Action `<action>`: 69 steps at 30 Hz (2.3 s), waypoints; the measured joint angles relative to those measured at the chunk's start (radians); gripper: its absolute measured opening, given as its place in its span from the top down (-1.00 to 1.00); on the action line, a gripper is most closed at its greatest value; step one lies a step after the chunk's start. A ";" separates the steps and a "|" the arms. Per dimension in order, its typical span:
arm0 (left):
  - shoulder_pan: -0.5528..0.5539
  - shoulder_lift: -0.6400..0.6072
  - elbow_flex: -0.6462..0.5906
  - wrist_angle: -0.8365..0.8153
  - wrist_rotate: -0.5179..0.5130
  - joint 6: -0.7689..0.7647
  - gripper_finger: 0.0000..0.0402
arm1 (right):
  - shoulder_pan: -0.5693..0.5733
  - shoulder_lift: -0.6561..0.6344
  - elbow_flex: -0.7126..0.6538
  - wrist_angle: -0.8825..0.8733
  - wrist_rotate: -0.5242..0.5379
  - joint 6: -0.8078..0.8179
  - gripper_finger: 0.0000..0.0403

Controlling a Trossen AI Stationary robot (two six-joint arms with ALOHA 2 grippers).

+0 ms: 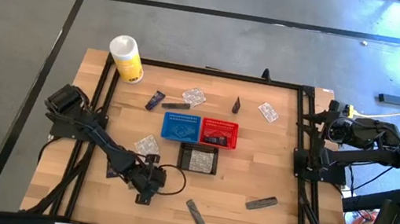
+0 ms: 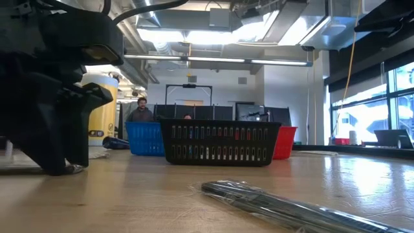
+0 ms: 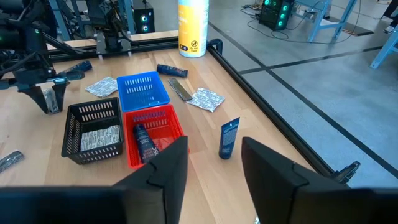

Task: Pick & Place Travel size toiletries
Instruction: Put the black comb into the blue bin

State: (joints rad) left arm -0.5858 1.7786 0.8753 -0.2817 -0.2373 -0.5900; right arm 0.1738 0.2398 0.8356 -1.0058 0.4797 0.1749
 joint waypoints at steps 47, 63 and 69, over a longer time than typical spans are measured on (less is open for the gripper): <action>0.078 -0.002 0.177 -0.314 -0.146 0.198 0.56 | 0.000 0.000 0.000 0.000 0.000 0.000 0.51; 0.119 -0.003 0.178 -0.332 -0.135 0.193 0.98 | 0.000 0.000 0.000 0.000 0.000 0.000 0.33; 0.119 -0.004 0.179 -0.331 -0.120 0.188 0.99 | 0.000 0.000 0.000 0.000 0.000 0.000 0.27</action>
State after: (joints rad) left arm -0.4671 1.7744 1.0538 -0.6131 -0.3574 -0.4016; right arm 0.1734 0.2400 0.8356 -1.0058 0.4797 0.1749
